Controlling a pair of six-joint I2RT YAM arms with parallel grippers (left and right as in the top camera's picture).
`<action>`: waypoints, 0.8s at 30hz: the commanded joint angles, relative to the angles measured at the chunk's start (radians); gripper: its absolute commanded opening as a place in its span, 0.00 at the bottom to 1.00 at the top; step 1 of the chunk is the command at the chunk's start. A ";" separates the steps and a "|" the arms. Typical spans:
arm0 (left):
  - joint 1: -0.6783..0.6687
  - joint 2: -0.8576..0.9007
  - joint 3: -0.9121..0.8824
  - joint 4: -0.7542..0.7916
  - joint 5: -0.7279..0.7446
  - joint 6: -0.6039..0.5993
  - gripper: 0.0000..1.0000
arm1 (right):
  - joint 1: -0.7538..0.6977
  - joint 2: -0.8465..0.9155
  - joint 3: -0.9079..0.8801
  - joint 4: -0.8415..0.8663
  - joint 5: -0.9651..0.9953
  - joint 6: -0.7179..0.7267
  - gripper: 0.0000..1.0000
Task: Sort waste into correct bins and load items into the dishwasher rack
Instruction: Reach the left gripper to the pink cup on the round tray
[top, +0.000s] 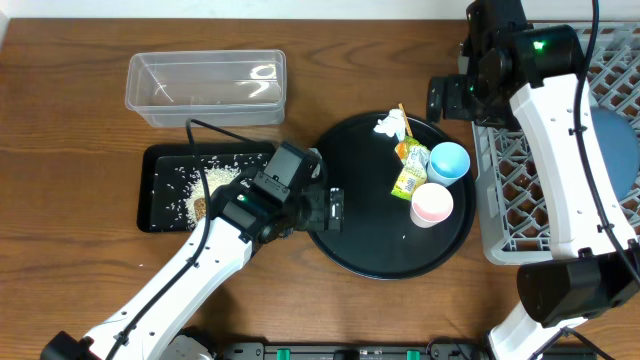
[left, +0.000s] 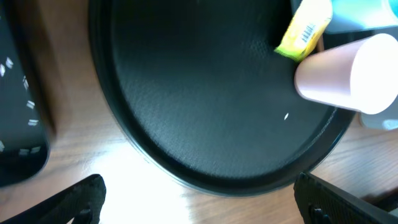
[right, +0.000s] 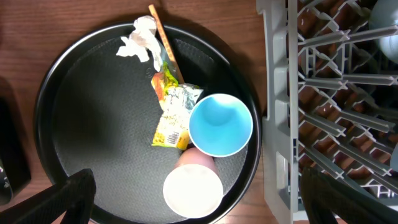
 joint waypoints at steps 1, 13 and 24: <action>-0.002 0.003 0.022 0.046 0.005 0.024 0.98 | 0.012 0.003 -0.005 0.000 0.010 0.010 0.99; -0.002 0.003 0.022 0.177 -0.023 -0.013 0.98 | 0.012 0.003 -0.005 -0.001 0.010 0.010 0.99; -0.002 0.003 0.022 0.185 -0.055 -0.013 0.98 | 0.012 0.003 -0.005 0.000 0.010 0.010 0.99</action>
